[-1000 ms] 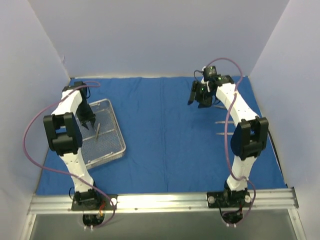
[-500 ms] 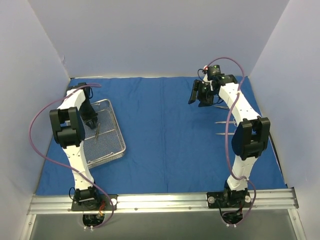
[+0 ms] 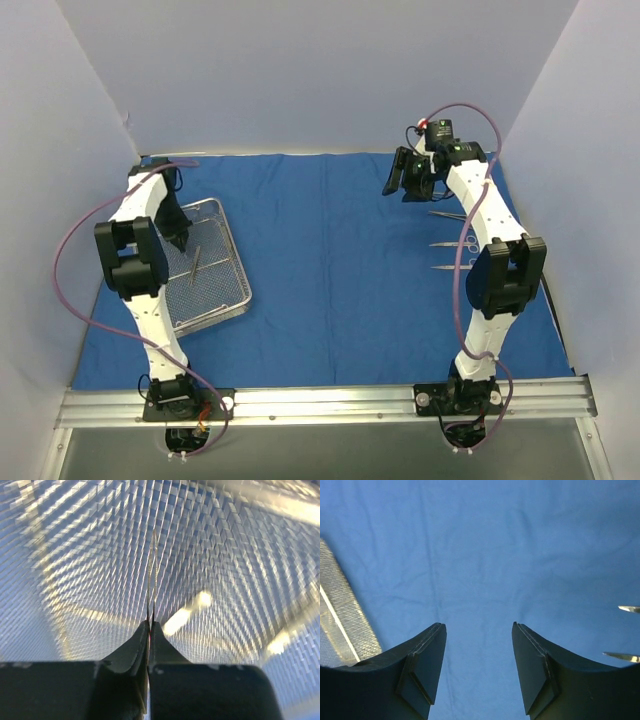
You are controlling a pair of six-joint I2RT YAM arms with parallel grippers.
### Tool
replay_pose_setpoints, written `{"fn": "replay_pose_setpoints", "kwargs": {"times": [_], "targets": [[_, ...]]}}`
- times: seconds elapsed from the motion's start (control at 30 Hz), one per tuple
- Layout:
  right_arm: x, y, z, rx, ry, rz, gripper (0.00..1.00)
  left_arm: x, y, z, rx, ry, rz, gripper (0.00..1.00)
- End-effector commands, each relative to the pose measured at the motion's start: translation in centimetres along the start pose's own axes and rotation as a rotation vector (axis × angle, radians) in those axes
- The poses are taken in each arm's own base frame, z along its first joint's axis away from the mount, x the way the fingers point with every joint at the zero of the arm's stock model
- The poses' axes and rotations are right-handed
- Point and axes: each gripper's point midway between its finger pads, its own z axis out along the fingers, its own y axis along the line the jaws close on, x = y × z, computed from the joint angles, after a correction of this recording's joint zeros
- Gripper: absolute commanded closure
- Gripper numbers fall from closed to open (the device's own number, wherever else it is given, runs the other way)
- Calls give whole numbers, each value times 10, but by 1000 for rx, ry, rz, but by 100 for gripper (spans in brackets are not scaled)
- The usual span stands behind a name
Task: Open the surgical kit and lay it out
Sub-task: Pick up the medical item from the container, then place the medical item in the surgical kit.
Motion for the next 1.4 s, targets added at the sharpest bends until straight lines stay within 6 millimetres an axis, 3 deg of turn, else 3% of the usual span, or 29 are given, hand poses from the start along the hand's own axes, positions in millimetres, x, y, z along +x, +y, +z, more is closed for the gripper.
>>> {"fn": "replay_pose_setpoints", "kwargs": {"times": [0.0, 0.1, 0.13, 0.17, 0.2, 0.23, 0.27, 0.4, 0.53, 0.57, 0.77, 0.9, 1.17, 1.37], "targets": [[-5, 16, -6, -56, 0, 8, 45, -6, 17, -100, 82, -175, 8, 98], [2, 33, -6, -160, 30, 15, 46, 11, -6, -133, 282, -212, 64, 98], [10, 37, -3, -195, 60, 28, 46, 9, -27, -138, 381, -244, 105, 98], [10, 54, -7, -297, 64, 21, 46, 28, -48, -135, 469, -205, 163, 98], [12, 63, -8, -346, 70, 22, 47, 45, -77, -153, 646, -174, 224, 98], [15, 76, -10, -399, 83, 31, 47, 47, -99, -164, 742, -206, 280, 98], [14, 93, -16, -494, 81, 15, 47, 70, -125, -176, 817, -191, 366, 98], [18, 130, -29, -642, 100, -12, 47, 113, -177, -228, 1084, -197, 555, 98], [22, 140, -35, -640, 85, -25, 47, 130, -189, -252, 1151, -204, 621, 98], [22, 143, -44, -651, 70, -17, 47, 131, -190, -251, 1154, -191, 626, 98], [37, 133, -50, -621, 66, 10, 47, 145, -193, -253, 1188, -151, 656, 98], [46, 136, -55, -658, 97, 2, 47, 167, -200, -256, 1243, -104, 713, 98], [50, 191, -80, -895, 119, -57, 46, 196, -212, -272, 1370, -47, 787, 98], [63, 213, -69, -922, 150, -90, 47, 201, -222, -298, 1498, -21, 794, 98]]}}
